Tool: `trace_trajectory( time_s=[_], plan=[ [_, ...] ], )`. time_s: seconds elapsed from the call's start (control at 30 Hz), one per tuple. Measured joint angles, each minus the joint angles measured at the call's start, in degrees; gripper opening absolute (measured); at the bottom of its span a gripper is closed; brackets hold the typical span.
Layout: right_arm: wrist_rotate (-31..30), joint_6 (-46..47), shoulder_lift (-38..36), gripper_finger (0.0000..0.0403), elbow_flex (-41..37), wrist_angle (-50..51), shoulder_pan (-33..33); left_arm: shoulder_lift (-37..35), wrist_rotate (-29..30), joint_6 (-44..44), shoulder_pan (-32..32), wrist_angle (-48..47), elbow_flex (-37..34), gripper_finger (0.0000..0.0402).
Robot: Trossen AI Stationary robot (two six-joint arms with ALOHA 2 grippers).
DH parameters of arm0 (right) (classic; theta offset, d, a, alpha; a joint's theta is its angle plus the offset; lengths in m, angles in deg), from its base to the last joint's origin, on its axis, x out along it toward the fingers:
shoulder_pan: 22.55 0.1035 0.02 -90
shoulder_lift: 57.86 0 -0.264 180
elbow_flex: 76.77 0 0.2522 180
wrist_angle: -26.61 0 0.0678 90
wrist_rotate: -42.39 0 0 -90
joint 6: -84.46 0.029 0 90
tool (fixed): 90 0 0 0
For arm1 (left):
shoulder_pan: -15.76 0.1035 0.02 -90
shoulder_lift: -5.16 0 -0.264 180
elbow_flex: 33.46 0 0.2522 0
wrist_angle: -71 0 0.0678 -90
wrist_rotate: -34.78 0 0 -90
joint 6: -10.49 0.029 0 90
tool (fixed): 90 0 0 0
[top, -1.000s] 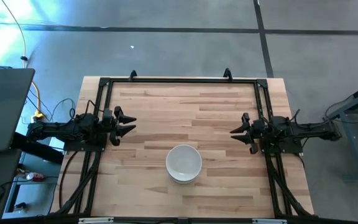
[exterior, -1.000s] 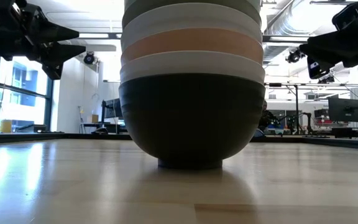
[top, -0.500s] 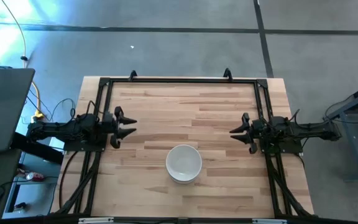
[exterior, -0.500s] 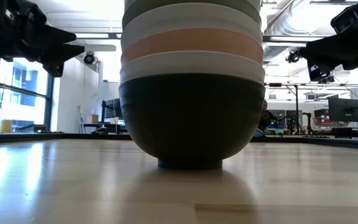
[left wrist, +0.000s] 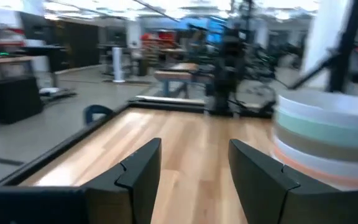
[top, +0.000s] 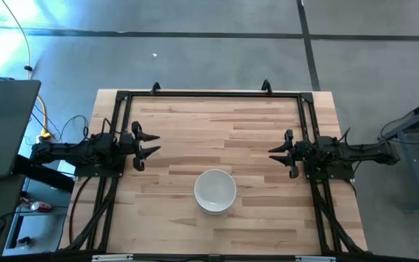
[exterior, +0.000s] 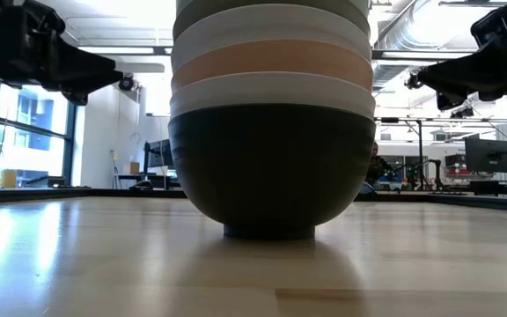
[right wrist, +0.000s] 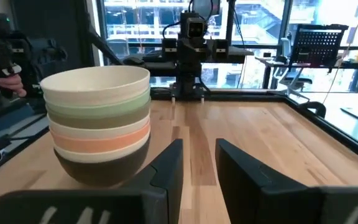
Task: Nest bowls inside each other
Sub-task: Return to Home Position
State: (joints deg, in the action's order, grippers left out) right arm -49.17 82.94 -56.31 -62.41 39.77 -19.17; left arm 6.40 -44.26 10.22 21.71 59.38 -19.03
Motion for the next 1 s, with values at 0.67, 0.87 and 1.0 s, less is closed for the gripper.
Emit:
trace_trajectory(
  time_s=[0.67, 0.87, 1.0],
  plan=[
    [1.8, 1.2, 0.0, 0.0084, 0.1, 0.4, 0.0, 0.0, 9.2, 3.8, 0.0, 1.2, 0.0, 0.0177],
    [1.7, 1.5, 0.0, 0.0084, 0.1, 0.2, 0.0, 0.0, 0.9, 7.4, 0.0, 1.2, 0.0, 0.0177],
    [1.7, 1.5, 0.0, 0.0084, 0.1, 0.2, 0.0, 0.0, -4.0, 7.4, 0.0, 1.1, 0.0, 0.0177]
  ],
)
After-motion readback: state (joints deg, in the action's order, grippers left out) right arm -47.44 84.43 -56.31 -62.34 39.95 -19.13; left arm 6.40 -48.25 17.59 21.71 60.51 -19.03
